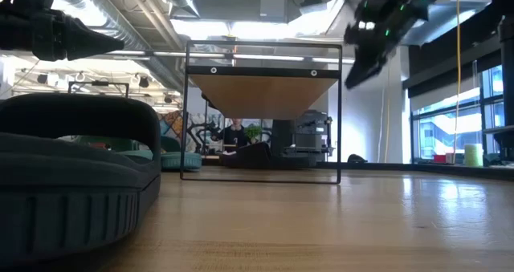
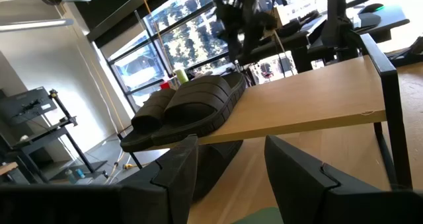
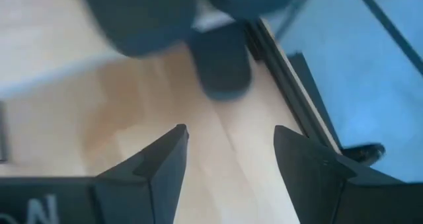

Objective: Pick and place slides into the shelf
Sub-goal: Put the black slide under the shelf

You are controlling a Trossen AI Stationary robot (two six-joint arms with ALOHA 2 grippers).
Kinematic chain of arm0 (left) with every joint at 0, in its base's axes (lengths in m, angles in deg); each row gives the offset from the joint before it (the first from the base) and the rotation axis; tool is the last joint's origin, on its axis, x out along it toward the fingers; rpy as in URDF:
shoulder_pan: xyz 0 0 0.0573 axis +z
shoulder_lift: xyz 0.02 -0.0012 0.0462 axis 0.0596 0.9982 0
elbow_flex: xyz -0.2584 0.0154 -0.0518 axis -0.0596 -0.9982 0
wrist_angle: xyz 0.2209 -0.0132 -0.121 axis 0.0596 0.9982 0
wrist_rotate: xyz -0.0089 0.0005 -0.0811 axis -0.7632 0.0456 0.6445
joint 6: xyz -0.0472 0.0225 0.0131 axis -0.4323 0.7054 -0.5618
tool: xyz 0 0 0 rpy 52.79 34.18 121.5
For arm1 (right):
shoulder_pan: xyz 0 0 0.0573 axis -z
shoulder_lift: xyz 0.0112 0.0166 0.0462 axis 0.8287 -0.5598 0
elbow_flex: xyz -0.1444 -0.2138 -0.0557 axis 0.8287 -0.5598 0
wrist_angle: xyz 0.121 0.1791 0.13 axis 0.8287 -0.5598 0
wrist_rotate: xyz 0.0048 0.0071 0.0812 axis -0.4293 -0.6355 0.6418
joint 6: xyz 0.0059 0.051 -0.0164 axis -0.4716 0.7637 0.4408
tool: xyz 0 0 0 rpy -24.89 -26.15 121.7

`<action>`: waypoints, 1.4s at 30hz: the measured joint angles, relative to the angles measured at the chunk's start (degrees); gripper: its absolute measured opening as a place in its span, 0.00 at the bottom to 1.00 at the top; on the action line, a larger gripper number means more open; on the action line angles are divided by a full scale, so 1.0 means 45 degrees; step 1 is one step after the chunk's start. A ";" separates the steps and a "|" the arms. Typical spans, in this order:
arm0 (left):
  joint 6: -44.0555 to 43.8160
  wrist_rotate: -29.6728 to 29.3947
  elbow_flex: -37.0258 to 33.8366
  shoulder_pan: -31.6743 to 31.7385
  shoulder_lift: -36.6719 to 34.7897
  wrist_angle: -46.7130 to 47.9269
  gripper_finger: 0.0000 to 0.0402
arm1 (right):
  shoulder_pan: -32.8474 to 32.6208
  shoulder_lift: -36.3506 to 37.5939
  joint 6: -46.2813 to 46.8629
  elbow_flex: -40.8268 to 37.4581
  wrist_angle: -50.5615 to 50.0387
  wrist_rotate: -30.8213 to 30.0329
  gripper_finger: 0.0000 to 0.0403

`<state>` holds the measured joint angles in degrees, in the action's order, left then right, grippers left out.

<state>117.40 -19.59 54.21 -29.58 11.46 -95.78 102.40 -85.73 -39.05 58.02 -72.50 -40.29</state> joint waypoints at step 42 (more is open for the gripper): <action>-0.0005 0.0055 0.0003 0.0005 0.0005 -0.0019 0.42 | -1.6246 -0.3634 0.2903 0.0000 0.7682 -0.6309 0.56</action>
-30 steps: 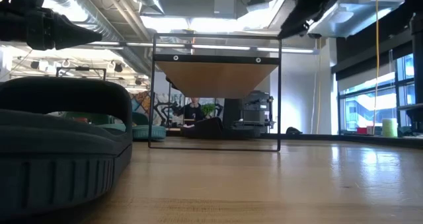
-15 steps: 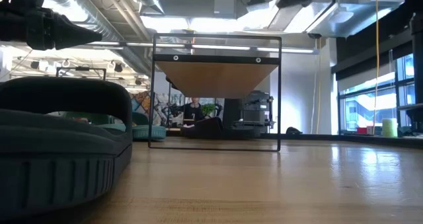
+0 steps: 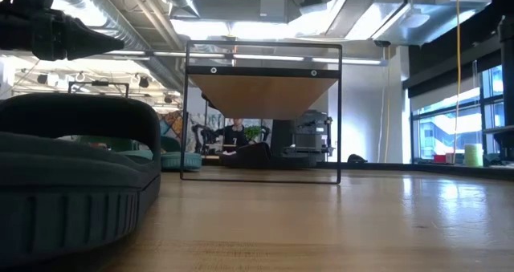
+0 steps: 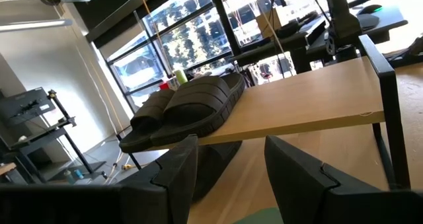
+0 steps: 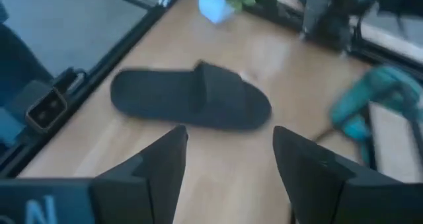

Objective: Pick and place slides into the shelf
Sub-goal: Put the black slide under the shelf

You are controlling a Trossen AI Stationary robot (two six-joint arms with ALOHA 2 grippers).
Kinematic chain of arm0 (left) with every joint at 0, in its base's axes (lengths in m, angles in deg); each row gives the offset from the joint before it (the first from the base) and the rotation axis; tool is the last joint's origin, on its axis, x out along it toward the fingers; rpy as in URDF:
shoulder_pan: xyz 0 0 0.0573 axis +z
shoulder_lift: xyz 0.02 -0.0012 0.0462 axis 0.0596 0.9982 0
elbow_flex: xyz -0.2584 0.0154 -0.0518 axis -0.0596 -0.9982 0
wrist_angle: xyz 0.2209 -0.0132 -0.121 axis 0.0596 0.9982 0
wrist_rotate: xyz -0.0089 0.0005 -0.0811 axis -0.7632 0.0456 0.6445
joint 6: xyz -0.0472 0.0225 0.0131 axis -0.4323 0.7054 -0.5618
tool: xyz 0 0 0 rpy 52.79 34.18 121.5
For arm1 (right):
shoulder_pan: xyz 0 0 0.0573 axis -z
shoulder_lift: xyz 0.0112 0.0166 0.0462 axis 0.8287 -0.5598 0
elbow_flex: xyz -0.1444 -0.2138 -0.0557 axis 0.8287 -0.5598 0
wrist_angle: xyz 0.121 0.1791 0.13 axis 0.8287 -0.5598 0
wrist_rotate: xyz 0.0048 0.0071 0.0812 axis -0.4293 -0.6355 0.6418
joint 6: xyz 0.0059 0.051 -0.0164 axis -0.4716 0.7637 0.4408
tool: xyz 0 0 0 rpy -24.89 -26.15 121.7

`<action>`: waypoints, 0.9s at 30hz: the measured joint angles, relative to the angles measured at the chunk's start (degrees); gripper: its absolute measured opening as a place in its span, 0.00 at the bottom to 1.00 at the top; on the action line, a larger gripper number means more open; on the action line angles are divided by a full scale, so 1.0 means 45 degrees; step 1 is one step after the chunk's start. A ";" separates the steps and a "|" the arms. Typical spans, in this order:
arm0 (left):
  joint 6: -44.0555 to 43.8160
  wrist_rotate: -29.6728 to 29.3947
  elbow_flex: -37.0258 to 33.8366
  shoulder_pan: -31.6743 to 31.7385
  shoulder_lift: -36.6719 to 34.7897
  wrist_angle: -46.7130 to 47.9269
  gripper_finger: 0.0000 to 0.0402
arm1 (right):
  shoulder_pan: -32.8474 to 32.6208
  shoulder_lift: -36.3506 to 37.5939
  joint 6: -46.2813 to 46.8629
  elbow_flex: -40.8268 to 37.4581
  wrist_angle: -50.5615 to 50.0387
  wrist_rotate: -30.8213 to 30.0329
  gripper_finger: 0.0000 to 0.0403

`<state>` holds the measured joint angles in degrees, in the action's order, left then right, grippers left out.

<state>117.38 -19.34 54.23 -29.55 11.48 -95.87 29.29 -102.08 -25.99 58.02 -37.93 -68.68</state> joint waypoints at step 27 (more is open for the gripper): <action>-0.0017 -0.0002 -0.0003 -0.0005 -0.0003 0.0005 0.42 | -0.0598 -0.7775 -0.2814 0.3315 0.6509 -0.0840 0.56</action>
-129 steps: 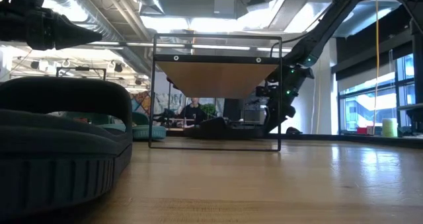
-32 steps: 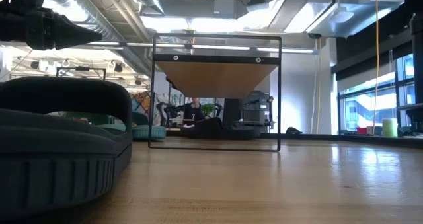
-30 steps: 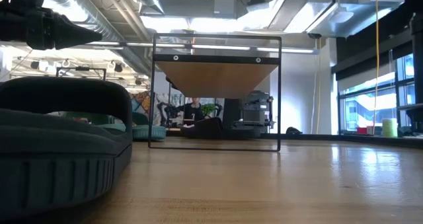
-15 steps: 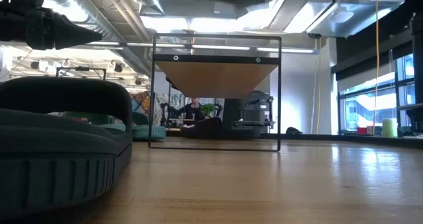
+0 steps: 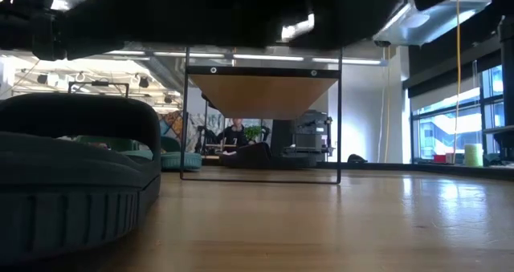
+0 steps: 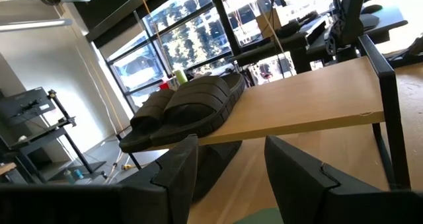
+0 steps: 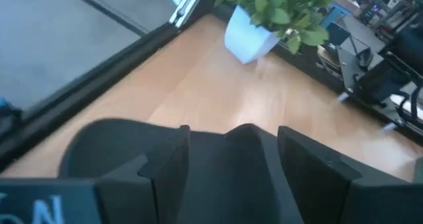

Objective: Pick and place slides into the shelf
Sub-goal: Put the black slide under the shelf

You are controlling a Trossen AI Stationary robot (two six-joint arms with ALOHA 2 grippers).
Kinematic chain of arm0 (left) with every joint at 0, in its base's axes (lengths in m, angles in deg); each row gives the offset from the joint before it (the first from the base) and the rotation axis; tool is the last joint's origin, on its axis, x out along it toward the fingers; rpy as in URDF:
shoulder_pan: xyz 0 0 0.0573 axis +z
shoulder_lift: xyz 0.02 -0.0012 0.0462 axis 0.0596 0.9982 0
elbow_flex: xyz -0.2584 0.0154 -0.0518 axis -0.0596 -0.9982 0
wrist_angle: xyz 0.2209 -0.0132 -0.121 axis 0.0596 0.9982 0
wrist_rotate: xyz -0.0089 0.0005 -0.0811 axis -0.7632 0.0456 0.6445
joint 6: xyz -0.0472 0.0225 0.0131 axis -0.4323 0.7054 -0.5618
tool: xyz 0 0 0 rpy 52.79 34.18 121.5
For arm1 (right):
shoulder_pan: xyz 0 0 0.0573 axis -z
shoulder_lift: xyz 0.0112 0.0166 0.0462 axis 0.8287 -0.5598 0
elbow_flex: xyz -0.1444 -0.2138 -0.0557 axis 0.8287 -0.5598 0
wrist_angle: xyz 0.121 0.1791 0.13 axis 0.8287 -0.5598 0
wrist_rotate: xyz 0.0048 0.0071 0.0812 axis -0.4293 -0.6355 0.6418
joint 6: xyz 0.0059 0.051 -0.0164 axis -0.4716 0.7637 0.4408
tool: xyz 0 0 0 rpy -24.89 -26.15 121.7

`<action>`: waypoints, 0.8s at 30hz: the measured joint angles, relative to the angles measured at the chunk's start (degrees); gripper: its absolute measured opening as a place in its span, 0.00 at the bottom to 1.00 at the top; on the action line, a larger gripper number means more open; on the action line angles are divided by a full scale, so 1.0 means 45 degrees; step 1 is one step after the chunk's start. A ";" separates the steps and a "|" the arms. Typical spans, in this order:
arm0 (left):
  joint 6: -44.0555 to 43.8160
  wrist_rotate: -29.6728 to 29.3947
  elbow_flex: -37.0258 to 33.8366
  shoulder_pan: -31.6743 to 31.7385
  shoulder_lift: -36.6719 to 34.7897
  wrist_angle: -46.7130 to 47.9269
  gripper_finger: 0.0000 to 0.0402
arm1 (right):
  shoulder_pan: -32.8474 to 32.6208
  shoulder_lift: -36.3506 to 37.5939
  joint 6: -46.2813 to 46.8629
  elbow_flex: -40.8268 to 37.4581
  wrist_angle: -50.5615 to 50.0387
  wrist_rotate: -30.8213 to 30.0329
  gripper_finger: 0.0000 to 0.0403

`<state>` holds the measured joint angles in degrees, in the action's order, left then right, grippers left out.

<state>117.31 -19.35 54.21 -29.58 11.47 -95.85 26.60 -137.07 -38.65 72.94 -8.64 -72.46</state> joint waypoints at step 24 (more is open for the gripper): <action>-0.0008 -0.0005 0.0000 0.0005 0.0003 0.0000 0.42 | 0.0099 -0.0107 0.0403 0.0056 -0.1459 -0.3128 0.56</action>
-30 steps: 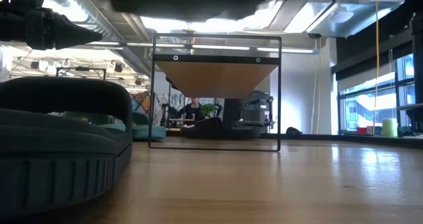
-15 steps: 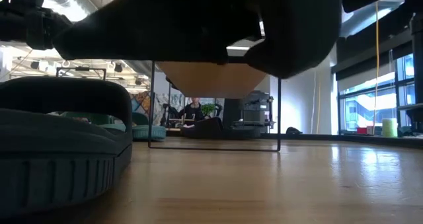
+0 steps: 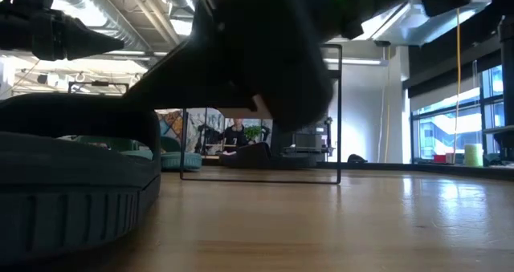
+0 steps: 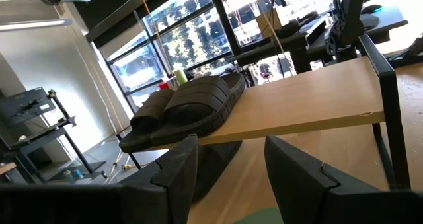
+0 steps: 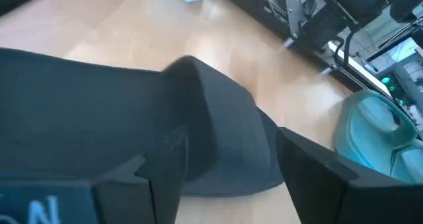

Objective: Pick and place slides into the shelf
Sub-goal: Put the black slide under the shelf

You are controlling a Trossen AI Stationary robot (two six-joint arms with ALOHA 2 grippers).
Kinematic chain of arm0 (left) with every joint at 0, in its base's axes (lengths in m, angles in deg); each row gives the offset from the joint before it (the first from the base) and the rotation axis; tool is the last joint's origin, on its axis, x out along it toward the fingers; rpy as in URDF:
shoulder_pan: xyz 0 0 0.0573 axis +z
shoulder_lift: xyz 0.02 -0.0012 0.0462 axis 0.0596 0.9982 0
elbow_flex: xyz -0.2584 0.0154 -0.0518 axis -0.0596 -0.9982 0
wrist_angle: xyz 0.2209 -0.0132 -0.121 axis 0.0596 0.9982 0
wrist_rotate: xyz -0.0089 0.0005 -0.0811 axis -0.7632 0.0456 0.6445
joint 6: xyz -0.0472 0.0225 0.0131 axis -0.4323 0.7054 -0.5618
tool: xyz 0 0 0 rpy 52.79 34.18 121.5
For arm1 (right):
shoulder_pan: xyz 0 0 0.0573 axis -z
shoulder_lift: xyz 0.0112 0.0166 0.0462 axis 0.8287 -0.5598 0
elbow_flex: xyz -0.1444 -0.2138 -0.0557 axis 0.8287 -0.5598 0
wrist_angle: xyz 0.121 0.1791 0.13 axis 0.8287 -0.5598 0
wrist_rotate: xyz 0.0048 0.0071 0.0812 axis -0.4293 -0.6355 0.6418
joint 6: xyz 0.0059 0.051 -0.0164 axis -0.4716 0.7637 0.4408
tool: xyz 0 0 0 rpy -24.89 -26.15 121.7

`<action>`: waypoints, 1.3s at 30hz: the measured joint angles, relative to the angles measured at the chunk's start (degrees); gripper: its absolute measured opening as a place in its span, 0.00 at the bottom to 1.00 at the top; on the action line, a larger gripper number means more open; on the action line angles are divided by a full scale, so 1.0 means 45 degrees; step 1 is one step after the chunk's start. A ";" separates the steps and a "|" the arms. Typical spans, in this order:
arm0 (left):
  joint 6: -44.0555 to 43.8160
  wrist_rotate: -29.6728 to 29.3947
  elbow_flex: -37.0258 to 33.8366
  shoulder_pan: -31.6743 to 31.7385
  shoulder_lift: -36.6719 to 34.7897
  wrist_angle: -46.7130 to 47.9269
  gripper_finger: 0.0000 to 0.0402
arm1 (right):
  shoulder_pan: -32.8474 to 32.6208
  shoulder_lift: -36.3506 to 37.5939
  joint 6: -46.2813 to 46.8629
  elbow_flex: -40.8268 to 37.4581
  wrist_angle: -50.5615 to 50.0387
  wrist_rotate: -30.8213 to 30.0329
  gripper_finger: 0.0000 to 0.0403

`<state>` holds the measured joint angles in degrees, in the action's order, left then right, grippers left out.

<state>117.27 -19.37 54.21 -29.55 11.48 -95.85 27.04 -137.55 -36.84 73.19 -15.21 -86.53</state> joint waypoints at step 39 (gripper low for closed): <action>0.0002 -0.0008 0.0002 -0.0004 -0.0003 0.0005 0.42 | 0.0965 -0.0549 0.1836 0.0000 0.0360 0.1477 0.06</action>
<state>117.28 -19.41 54.22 -29.57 11.47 -95.82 31.38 -140.02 -28.58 73.19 -13.58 -79.89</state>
